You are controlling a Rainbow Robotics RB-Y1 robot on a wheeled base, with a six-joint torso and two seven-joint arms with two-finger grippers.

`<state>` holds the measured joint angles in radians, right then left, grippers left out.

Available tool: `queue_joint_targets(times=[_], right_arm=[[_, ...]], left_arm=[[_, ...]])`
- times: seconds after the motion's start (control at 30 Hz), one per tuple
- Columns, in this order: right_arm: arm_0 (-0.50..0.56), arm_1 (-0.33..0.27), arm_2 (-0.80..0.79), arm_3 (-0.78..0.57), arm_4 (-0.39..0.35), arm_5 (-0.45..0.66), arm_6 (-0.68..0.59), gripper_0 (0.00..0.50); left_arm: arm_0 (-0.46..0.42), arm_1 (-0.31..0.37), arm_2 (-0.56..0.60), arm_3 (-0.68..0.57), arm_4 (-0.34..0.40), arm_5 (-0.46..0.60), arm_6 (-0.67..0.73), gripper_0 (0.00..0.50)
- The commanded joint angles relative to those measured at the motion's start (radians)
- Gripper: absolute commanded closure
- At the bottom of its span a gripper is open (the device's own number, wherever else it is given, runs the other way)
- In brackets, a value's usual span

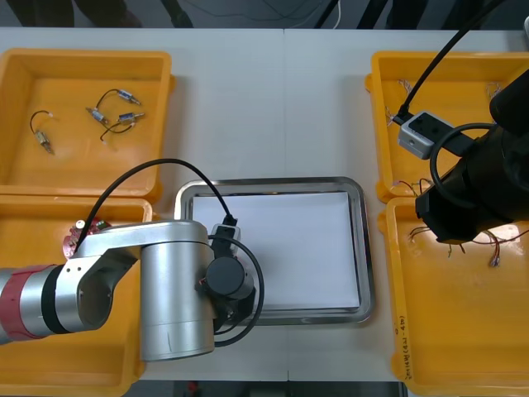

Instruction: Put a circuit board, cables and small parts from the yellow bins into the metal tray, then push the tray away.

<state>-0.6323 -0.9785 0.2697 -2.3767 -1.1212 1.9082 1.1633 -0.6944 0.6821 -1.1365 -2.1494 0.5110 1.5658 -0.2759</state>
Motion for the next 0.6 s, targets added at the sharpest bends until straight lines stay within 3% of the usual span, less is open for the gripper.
queue_joint_targets(times=[0.03, 0.23, 0.37, 0.43, 0.6], right_arm=[[-0.033, 0.006, 0.009, -0.03, 0.008, 0.008, 0.001, 0.5], [-0.032, 0.006, 0.011, -0.032, 0.008, 0.009, 0.001, 0.5], [-0.033, 0.006, 0.011, -0.035, 0.008, 0.012, 0.001, 0.5], [-0.032, 0.004, 0.009, -0.036, 0.008, 0.012, 0.001, 0.5], [-0.033, 0.006, 0.009, -0.039, 0.008, 0.012, 0.001, 0.5]], left_arm=[[0.022, -0.039, -0.02, 0.003, -0.019, -0.012, 0.086, 0.498], [0.022, -0.05, -0.037, 0.052, -0.048, -0.041, 0.084, 0.49], [0.022, -0.053, -0.037, 0.059, -0.051, -0.046, 0.086, 0.453], [0.022, -0.053, -0.037, 0.057, -0.051, -0.049, 0.089, 0.391], [0.022, -0.05, -0.034, 0.049, -0.059, -0.058, 0.093, 0.046]])
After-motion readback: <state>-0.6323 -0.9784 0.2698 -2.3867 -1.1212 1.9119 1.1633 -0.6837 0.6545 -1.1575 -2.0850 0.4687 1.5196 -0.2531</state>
